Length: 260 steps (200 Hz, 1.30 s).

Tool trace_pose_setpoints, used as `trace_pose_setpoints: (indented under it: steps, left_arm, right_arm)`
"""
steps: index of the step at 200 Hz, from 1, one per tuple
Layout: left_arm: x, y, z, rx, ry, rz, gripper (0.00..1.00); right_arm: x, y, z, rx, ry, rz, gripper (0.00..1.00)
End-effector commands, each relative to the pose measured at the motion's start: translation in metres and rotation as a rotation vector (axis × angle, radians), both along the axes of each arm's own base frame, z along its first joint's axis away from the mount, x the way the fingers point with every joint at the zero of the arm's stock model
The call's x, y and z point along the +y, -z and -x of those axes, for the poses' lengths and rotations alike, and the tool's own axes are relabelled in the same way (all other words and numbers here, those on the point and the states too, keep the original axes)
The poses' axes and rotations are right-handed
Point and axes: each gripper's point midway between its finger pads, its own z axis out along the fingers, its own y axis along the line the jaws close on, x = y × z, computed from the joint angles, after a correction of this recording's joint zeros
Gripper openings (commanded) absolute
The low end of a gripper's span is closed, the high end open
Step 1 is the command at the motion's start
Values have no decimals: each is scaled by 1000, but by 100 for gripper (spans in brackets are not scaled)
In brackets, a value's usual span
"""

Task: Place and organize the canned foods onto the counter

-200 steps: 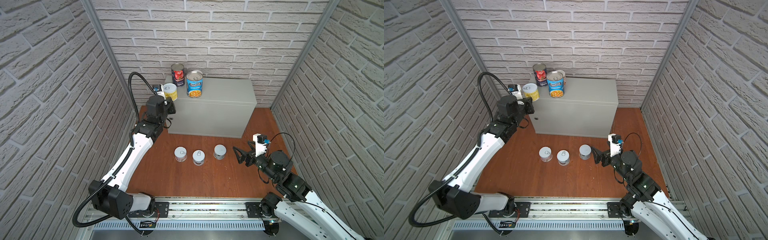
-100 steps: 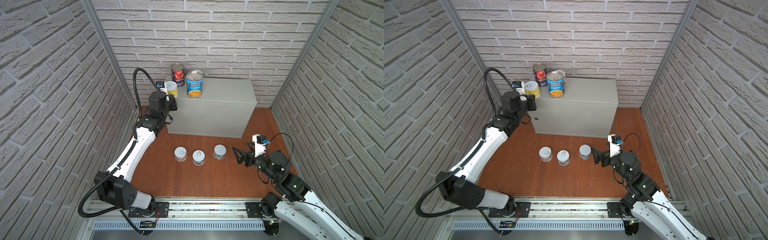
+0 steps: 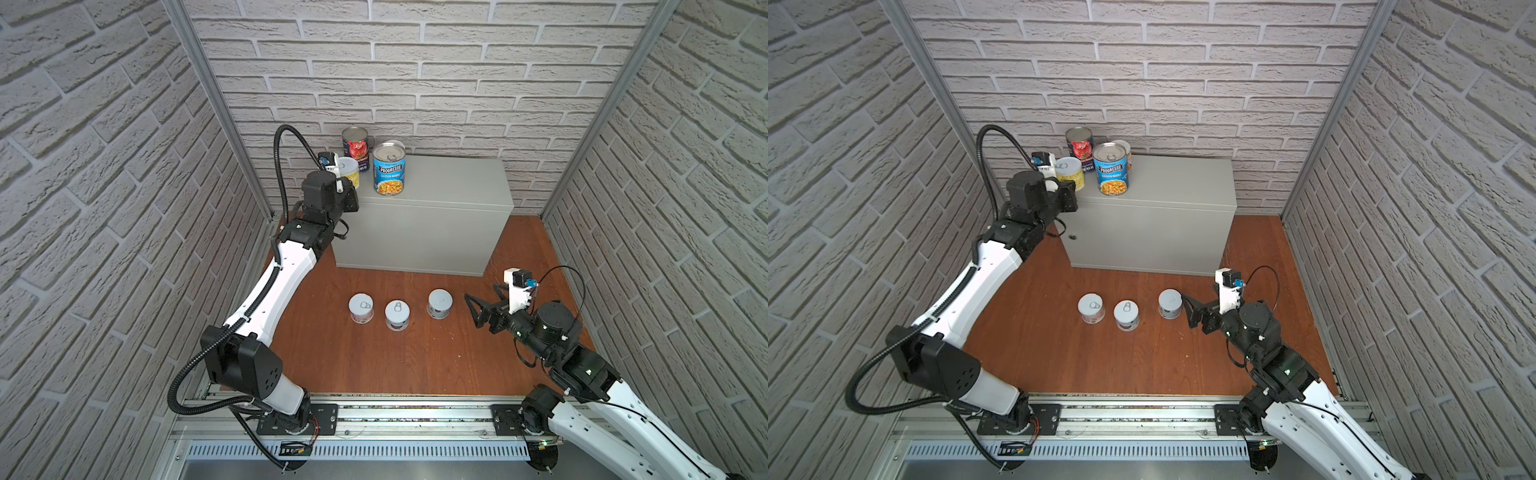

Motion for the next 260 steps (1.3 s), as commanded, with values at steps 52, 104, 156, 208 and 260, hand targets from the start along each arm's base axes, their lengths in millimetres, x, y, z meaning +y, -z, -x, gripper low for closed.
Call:
trace_pose_setpoints:
  steps: [52, 104, 156, 208, 260]
  left_arm:
    - [-5, -15, 6, -28, 36, 51, 66]
    - [-8, -14, 45, -29, 48, 95, 98]
    - [-23, 4, 107, -26, 45, 8, 98]
    - [-23, 83, 163, 133, 45, -95, 98]
    - [-16, 186, 194, 371, 45, -22, 98]
  right_arm:
    - [-4, -12, 5, -30, 6, -31, 98]
    - [-6, -12, 10, -26, 3, -40, 98]
    - [-3, -4, 15, 26, -23, -23, 98]
    - [2, 23, 27, 157, -79, 30, 98]
    - [15, 47, 35, 257, -147, 18, 97]
